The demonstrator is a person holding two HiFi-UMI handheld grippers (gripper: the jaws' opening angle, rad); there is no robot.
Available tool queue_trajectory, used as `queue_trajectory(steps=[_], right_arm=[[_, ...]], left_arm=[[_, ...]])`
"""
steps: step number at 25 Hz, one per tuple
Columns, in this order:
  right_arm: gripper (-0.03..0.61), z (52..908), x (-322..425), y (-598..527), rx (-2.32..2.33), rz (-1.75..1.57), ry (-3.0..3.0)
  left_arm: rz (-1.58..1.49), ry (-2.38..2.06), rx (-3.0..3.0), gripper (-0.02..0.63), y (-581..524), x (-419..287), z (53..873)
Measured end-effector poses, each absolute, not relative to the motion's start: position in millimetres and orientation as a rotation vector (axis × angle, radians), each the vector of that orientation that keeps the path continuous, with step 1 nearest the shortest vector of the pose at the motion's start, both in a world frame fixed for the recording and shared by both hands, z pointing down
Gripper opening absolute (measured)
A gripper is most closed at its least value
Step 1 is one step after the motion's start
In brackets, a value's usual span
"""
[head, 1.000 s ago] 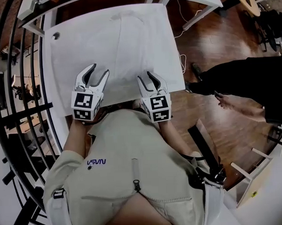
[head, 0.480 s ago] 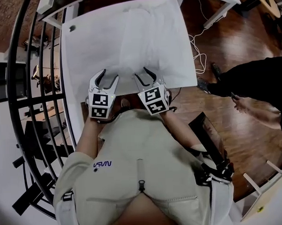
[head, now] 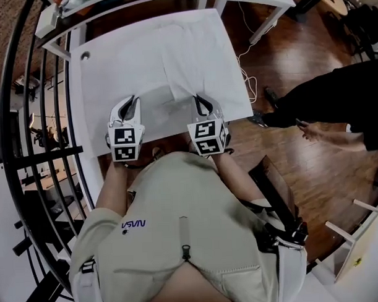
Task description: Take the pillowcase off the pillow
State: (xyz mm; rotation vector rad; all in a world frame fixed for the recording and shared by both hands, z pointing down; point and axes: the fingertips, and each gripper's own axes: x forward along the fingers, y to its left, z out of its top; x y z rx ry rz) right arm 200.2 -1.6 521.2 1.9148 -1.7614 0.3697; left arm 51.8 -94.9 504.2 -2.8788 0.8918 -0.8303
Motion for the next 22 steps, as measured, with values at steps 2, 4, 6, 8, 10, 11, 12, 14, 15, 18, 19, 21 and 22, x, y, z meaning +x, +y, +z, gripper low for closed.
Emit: queue_trajectory(steps=[2, 4, 6, 8, 10, 11, 12, 14, 15, 18, 19, 21, 22], right_arm=[[0.008, 505.9, 223.0, 7.9, 1.996, 0.330, -1.673], [0.008, 499.9, 247.2, 19.3, 2.063, 0.317, -1.580], [0.008, 506.1, 267.3, 30.6, 2.104, 0.344, -1.500], [0.008, 523.1, 279.1, 39.1, 2.115, 0.410, -1.443], [0.007, 543.9, 281.0, 44.3, 2.100, 0.479, -1.414], [0.006, 553.8, 279.5, 46.2, 2.087, 0.511, -1.409], [0.006, 562.8, 277.2, 48.1, 2.071, 0.544, -1.410], [0.007, 575.3, 271.9, 52.7, 2.032, 0.605, -1.428], [0.008, 578.6, 269.0, 55.2, 2.012, 0.630, -1.445], [0.016, 577.7, 259.4, 61.5, 1.955, 0.683, -1.537], [0.038, 573.4, 255.9, 63.2, 1.939, 0.694, -1.581], [0.098, 557.7, 247.5, 66.1, 1.913, 0.694, -1.678], [0.109, 545.7, 243.5, 66.2, 1.908, 0.675, -1.728]], left_arm=[[-0.726, 0.940, -2.897, 0.037, -107.3, 46.2, 479.5], [-0.660, 0.950, -2.923, 0.035, -114.8, 41.7, 467.7], [-0.650, 0.948, -2.963, 0.032, -115.6, 37.5, 470.4], [-0.678, 0.946, -3.003, 0.031, -110.5, 33.0, 484.8], [-0.718, 0.953, -3.033, 0.031, -101.8, 28.0, 503.6], [-0.739, 0.963, -3.045, 0.029, -97.7, 25.7, 512.9], [-0.759, 0.976, -3.058, 0.029, -94.4, 23.9, 521.7], [-0.794, 0.994, -3.082, 0.028, -89.0, 22.4, 536.4], [-0.808, 0.993, -3.086, 0.028, -86.3, 23.0, 541.2], [-0.815, 0.947, -3.092, 0.042, -77.2, 28.1, 543.0], [-0.808, 0.929, -3.098, 0.061, -73.9, 30.4, 539.4], [-0.797, 0.897, -3.091, 0.107, -66.3, 34.4, 526.3], [-0.780, 0.887, -3.077, 0.124, -63.0, 36.4, 516.2]])
